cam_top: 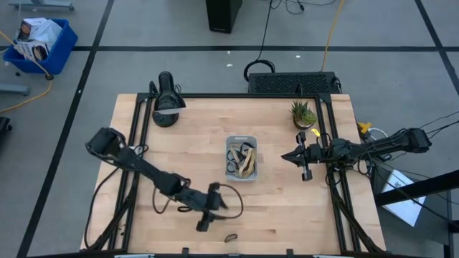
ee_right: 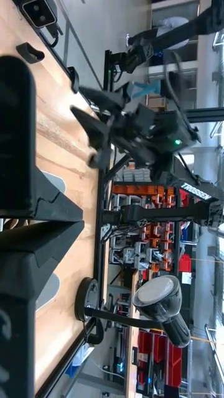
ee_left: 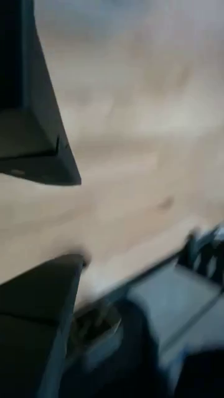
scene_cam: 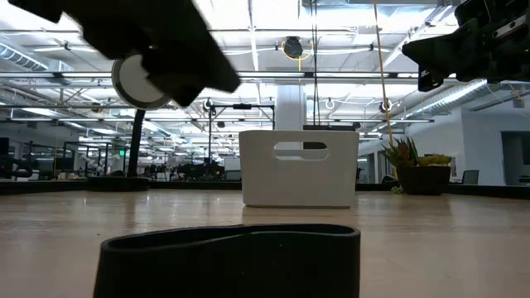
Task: Pick and place rubber bands into bin
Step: Put the black rubber band into the gray container
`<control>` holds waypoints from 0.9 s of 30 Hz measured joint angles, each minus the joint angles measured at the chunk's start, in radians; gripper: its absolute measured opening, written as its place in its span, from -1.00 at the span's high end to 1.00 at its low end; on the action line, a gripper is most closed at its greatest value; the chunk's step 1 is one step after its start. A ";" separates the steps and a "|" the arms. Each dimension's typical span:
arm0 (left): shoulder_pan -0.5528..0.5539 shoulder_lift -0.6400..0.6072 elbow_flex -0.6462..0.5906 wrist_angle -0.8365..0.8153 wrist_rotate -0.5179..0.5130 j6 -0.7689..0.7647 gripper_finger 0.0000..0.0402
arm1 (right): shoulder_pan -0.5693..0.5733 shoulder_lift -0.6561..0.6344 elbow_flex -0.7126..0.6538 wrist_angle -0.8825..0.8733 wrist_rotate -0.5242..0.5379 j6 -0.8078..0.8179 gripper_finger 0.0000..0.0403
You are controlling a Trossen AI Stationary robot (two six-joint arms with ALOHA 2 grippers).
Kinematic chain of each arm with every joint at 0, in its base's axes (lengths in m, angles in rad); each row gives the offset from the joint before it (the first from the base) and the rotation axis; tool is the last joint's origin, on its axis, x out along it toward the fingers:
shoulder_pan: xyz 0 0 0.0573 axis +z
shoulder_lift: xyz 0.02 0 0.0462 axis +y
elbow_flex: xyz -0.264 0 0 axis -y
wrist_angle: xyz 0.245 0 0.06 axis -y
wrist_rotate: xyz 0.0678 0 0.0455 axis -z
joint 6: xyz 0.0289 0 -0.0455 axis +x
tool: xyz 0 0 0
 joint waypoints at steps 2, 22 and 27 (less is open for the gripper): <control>-0.007 0.030 0.009 0.004 0.099 -0.043 -0.08 | 0.000 0.000 0.000 0.000 0.000 0.000 0.98; -0.084 0.247 0.010 0.368 0.046 -0.186 -0.18 | 0.000 0.000 0.000 0.033 0.000 -0.009 0.98; -0.131 0.294 0.029 0.376 0.008 -0.184 -0.18 | 0.000 0.000 0.000 0.031 0.004 -0.027 0.98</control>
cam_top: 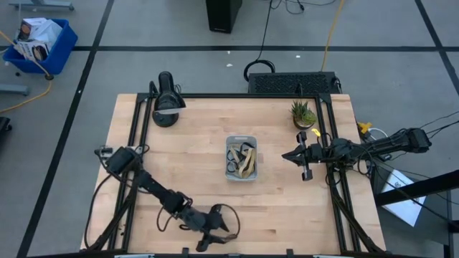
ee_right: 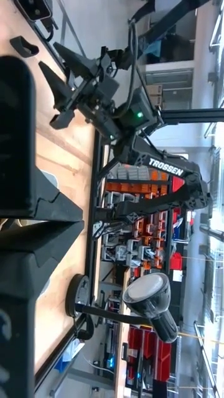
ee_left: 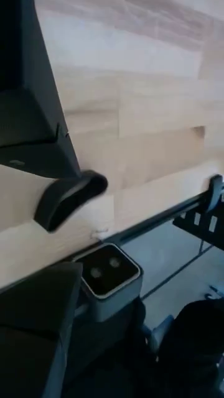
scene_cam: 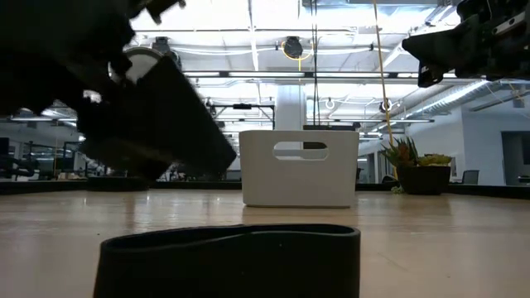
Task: Pick and place rubber bands into bin
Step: Put the black rubber band into the gray container
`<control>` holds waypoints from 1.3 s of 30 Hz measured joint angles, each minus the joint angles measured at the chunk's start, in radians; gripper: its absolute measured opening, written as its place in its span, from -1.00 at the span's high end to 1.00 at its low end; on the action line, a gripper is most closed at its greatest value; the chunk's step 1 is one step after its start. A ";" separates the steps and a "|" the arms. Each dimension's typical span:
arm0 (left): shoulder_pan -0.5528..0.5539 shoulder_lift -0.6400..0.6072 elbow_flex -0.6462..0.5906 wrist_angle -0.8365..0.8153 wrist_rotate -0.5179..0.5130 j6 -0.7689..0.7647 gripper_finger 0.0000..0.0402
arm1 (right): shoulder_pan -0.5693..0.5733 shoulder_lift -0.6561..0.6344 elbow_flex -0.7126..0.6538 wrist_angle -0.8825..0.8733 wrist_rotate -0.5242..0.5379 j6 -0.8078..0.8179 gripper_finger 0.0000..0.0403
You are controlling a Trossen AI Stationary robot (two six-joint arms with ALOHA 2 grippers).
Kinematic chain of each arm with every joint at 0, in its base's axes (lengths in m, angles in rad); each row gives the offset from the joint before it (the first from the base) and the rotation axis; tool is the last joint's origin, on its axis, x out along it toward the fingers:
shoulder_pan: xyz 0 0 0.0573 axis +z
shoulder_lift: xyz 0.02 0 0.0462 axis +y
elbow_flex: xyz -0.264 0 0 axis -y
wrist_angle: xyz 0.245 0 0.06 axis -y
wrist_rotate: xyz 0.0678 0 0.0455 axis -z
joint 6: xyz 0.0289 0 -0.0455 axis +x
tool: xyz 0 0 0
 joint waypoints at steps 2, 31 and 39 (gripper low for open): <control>-0.014 0.012 0.026 0.000 -0.027 0.000 -0.18 | 0.000 0.000 0.000 0.000 0.000 0.005 0.98; -0.020 0.101 0.218 -0.393 -0.191 0.137 0.72 | 0.000 0.000 0.000 -0.050 -0.003 0.102 0.98; 0.005 0.029 0.212 -0.444 -0.182 0.321 0.93 | 0.000 0.000 0.000 -0.078 -0.004 0.101 0.98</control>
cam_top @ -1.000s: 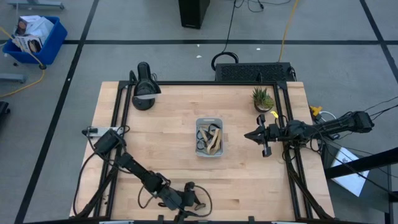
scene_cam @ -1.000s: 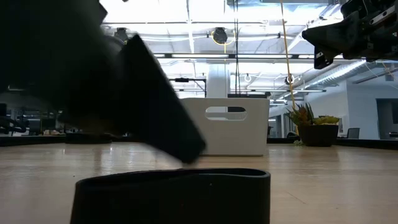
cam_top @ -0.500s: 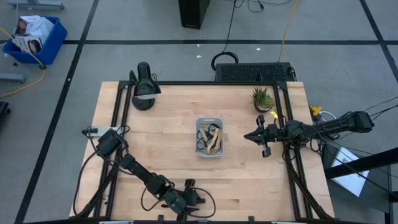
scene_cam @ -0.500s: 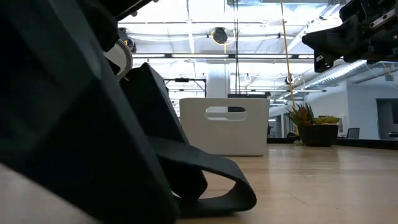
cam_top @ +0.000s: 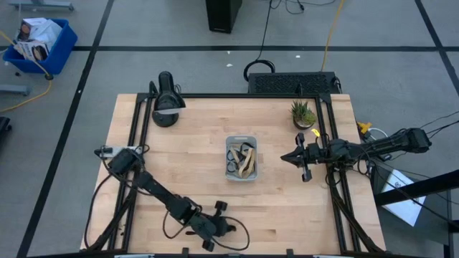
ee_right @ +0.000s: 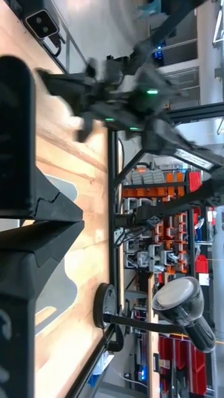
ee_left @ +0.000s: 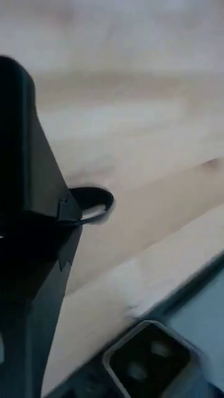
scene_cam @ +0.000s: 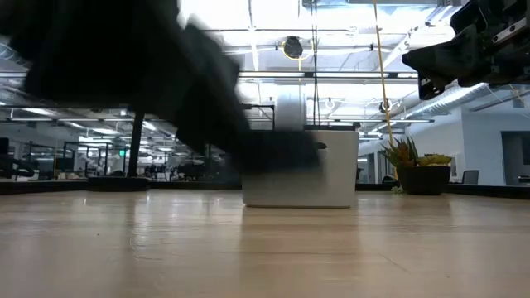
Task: Pick and place rubber bands into bin
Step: Put the black rubber band into the gray container
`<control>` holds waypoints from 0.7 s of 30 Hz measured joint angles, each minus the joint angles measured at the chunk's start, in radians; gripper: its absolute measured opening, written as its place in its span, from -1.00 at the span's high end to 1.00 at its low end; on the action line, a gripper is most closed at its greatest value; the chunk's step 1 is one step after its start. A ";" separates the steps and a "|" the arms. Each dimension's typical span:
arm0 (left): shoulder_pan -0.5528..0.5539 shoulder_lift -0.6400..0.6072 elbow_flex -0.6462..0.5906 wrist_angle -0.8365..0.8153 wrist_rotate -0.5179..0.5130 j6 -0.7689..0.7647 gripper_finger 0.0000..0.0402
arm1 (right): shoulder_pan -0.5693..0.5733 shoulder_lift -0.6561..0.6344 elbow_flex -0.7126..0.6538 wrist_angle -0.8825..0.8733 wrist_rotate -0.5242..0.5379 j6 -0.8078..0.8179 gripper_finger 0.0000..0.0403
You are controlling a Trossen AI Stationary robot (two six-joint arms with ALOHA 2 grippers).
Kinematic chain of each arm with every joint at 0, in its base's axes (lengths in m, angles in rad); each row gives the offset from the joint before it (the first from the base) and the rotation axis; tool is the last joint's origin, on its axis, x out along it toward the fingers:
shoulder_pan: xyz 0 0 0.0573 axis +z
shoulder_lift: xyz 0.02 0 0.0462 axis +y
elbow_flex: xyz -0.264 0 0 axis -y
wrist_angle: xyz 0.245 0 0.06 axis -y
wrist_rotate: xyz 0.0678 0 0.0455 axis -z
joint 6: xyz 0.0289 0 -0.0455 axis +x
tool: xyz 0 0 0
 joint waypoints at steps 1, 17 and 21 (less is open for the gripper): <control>0.003 -0.031 0.000 -0.020 -0.015 0.036 0.95 | 0.000 0.000 0.000 -0.006 0.000 0.000 0.98; 0.008 -0.749 -0.421 0.012 -0.246 0.257 0.98 | 0.000 0.000 0.000 0.006 0.000 0.074 0.98; 0.031 -0.851 -0.550 0.058 -0.315 0.274 0.98 | 0.000 0.004 0.000 -0.034 0.000 0.091 0.98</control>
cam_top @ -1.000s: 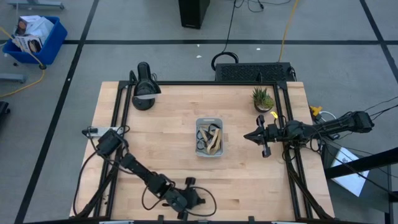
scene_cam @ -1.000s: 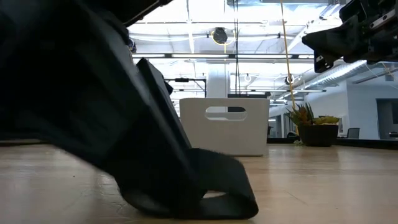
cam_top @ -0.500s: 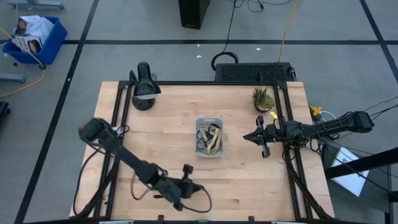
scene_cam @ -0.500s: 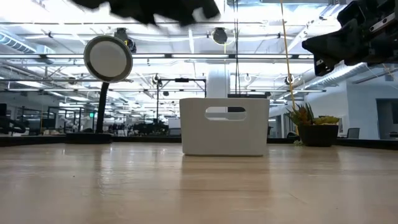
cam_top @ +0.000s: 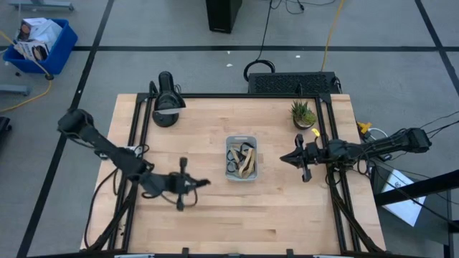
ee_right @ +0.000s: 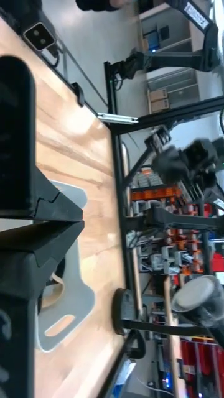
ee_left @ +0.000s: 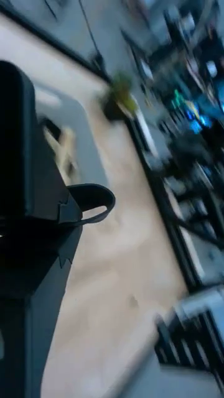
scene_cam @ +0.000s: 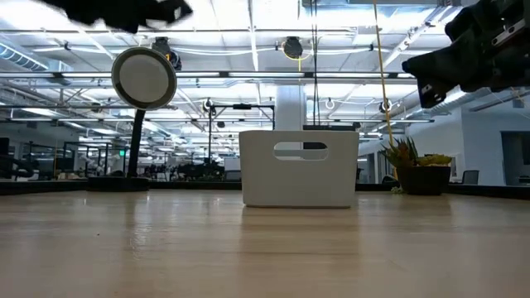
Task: Pick and place rubber bands into bin
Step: Put the black rubber band into the gray container
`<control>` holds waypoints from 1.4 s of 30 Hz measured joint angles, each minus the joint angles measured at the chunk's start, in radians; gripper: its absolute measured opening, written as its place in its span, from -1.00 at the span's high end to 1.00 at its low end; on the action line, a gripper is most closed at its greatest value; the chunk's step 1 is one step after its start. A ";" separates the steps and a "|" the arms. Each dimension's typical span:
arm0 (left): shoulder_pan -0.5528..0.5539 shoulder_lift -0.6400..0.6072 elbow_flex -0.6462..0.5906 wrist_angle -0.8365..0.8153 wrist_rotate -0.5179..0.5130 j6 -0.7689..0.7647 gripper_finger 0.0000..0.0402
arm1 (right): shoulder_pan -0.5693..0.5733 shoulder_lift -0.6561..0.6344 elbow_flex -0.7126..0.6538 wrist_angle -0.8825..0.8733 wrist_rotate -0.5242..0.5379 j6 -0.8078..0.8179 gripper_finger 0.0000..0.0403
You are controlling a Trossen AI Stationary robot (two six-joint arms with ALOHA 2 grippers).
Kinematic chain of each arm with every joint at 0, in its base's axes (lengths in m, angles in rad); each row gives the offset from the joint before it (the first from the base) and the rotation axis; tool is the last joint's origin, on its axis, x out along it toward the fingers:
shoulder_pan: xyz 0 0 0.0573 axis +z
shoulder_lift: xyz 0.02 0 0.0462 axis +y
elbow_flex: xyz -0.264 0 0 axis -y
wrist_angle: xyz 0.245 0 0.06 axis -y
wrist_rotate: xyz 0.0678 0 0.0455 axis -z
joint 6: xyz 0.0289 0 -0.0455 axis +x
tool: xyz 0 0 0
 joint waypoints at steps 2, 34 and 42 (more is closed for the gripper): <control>0.027 -0.019 -0.052 0.036 -0.030 0.014 0.98 | 0.000 0.007 0.000 -0.003 0.000 -0.001 0.98; 0.505 0.554 0.500 -0.289 0.348 0.010 0.93 | 0.000 0.095 0.000 0.149 0.000 -0.038 0.98; 0.528 0.603 0.568 -0.418 0.442 -0.027 0.53 | 0.000 0.100 0.000 0.144 0.000 -0.039 0.98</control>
